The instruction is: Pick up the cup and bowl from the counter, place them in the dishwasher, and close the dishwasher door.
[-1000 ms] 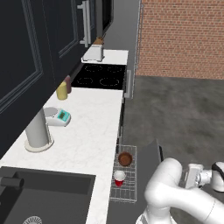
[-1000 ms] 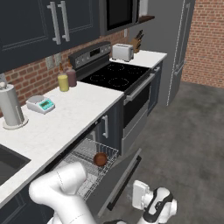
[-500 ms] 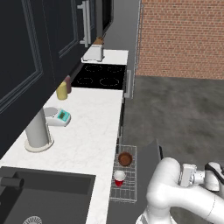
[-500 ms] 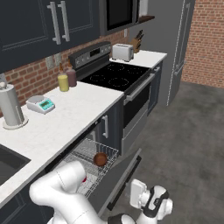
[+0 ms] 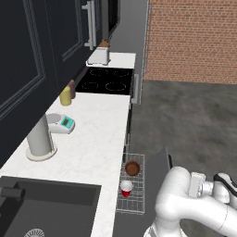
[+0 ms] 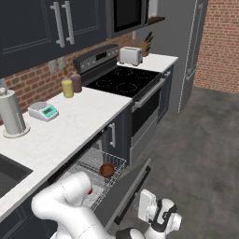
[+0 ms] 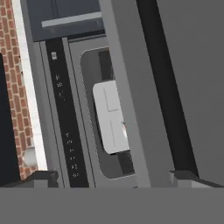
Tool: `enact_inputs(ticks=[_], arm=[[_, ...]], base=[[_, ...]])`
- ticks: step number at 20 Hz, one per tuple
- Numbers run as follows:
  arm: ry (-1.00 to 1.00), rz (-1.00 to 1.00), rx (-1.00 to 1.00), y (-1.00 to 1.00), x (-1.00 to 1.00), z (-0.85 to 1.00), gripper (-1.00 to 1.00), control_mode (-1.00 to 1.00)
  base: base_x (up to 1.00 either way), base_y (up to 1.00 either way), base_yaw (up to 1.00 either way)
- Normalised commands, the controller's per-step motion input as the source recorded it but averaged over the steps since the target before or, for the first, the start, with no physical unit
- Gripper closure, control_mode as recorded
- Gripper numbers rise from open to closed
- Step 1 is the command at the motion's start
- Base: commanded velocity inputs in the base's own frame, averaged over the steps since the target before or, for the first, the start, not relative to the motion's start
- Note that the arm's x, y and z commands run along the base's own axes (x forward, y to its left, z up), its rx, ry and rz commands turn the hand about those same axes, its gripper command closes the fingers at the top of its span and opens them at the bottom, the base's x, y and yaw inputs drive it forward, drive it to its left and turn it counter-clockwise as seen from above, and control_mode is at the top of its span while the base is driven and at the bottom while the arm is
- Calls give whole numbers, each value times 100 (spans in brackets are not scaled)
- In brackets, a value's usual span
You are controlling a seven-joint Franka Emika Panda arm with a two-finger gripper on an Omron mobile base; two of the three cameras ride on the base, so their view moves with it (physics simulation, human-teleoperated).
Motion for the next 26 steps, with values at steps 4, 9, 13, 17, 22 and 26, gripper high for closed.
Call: enact_inputs(ticks=[4, 9, 13, 17, 22, 26], arm=[[-7, 0, 6, -39, 52, -52, -100, -100], [-17, 0, 0, -19, 38, -59, -100, -100], [-22, 0, 0, -18, 23, -71, -100, -100], [-15, 0, 0, -23, 22, -69, -100, -100], [-17, 1, 5, -6, 22, -56, -100, -100], [-28, 7, 16, 34, 12, -38, -100, -100]], base=[[0, 0, 0], [0, 0, 0], [0, 0, 0], [0, 0, 0], [0, 0, 0], [0, 0, 0]])
